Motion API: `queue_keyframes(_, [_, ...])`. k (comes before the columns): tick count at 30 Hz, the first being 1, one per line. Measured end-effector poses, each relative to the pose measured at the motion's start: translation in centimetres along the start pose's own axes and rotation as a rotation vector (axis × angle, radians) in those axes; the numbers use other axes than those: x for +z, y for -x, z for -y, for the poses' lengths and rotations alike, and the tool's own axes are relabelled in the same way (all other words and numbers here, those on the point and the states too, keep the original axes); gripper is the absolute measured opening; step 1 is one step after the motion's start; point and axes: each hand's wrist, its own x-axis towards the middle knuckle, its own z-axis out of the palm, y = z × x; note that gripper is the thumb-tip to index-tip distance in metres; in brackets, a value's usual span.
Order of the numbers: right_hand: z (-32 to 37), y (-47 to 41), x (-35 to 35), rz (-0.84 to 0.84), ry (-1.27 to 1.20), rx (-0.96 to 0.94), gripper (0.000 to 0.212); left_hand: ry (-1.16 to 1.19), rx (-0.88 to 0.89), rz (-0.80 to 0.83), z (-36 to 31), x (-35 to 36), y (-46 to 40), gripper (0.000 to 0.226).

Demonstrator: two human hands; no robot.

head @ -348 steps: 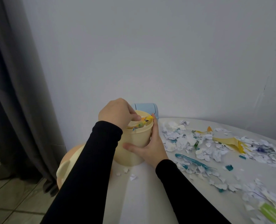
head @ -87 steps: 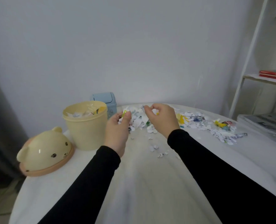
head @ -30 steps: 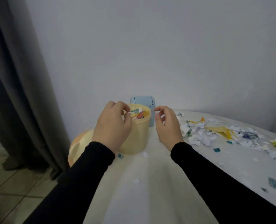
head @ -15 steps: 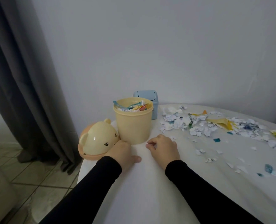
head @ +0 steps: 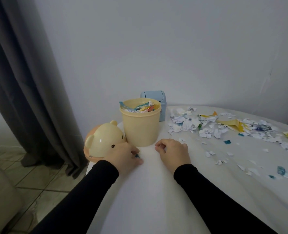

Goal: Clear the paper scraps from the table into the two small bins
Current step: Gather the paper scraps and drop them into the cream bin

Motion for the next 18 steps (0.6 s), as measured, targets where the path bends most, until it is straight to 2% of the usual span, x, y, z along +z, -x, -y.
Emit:
queue_keyframes(3, [0.0, 0.1, -0.1, -0.008, 0.004, 0.0, 0.016, 0.048, -0.031, -0.035, -0.2, 0.6, -0.1, 0.027])
queue_keyframes(7, [0.1, 0.1, -0.1, -0.003, 0.005, -0.001, 0.016, 0.048, 0.029, -0.115, -0.5, 1.3, -0.3, 0.015])
queue_keyframes(10, [0.2, 0.1, -0.4, -0.143, -0.073, -0.027, 0.017, 0.029, 0.108, -0.16, -1.3, 1.3, -0.2, 0.017])
queue_keyframes(14, [1.5, -0.8, -2.5, -0.468, -0.338, -0.11, 0.01, 0.181, 0.278, -0.454, -2.9, -1.7, -0.1, 0.017])
queue_keyframes(16, [2.6, -1.7, -4.0, -0.525, -0.462, -0.134, 0.009, 0.243, 0.351, -0.583, -3.7, -3.4, -0.1, 0.016])
queue_keyframes(18, [3.9, -2.8, -5.6, -0.53, -0.497, -0.158, 0.011, 0.302, 0.317, -0.669, -4.0, -4.9, -1.2, 0.016])
